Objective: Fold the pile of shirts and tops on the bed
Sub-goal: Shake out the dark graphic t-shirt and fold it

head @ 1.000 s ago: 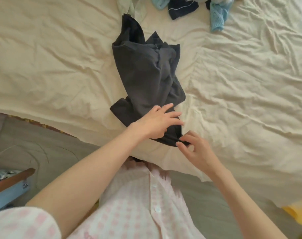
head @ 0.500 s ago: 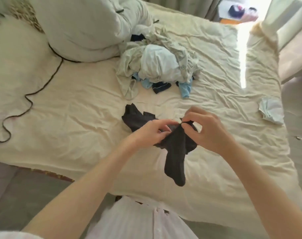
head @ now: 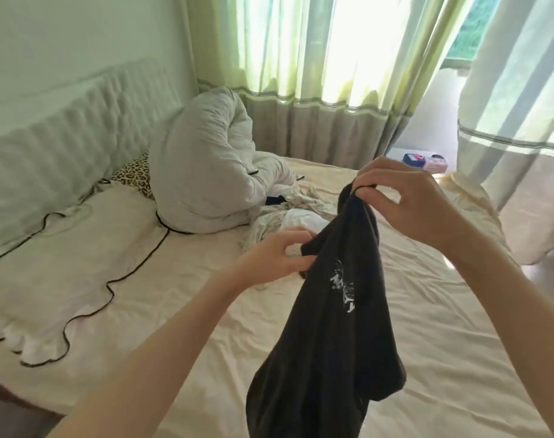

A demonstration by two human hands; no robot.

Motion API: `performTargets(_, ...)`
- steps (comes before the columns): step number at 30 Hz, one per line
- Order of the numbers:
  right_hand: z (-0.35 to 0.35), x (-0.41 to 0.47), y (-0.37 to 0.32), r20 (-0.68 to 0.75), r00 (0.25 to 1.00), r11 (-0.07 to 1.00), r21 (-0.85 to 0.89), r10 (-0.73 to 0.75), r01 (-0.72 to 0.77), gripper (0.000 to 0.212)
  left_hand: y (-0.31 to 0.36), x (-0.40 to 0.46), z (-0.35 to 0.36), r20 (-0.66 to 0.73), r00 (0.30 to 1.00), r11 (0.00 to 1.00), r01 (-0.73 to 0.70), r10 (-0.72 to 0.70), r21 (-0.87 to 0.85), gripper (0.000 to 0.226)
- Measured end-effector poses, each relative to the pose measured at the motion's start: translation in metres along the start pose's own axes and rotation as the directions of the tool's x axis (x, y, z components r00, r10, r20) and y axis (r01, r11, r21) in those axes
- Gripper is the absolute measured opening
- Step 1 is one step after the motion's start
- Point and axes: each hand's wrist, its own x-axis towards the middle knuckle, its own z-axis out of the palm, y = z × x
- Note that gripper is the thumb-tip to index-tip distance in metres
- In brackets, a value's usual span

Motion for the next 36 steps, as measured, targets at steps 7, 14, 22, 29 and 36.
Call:
performTargets(7, -0.029, -0.005, 0.032, 0.072, 0.997, 0.944, -0.329, -0.004, 0.028, 0.007, -0.008, -0.024, -0.065, -0.046, 0.979, 0.859, 0.195, -0.196, 0.473, 0.04)
performTargets(14, -0.007, 0.002, 0.04, 0.164, 0.986, 0.902, -0.426, 0.003, 0.068, 0.039, 0.012, -0.023, -0.105, -0.378, 0.904, 0.501, 0.425, -0.199, 0.754, 0.028)
performTargets(22, 0.022, 0.035, 0.043, 0.212, 0.94, 0.692, -0.721, 0.268, -0.035, 0.057, 0.01, -0.012, -0.099, -0.542, 0.824, 0.165, 0.565, -0.167, 0.808, 0.028)
performTargets(29, 0.032, 0.056, 0.031, 0.232, 0.929, 0.576, -0.817, 0.288, 0.025, 0.066, 0.024, -0.006, -0.11, -0.748, 0.663, 0.371, 0.699, -0.016, 0.612, 0.022)
performTargets(36, 0.051, 0.069, 0.019, 0.247, 0.9, 0.537, -0.844, 0.359, 0.018, 0.025, 0.026, -0.01, -0.118, -0.775, 0.632, 0.486, 0.684, -0.02, 0.545, 0.018)
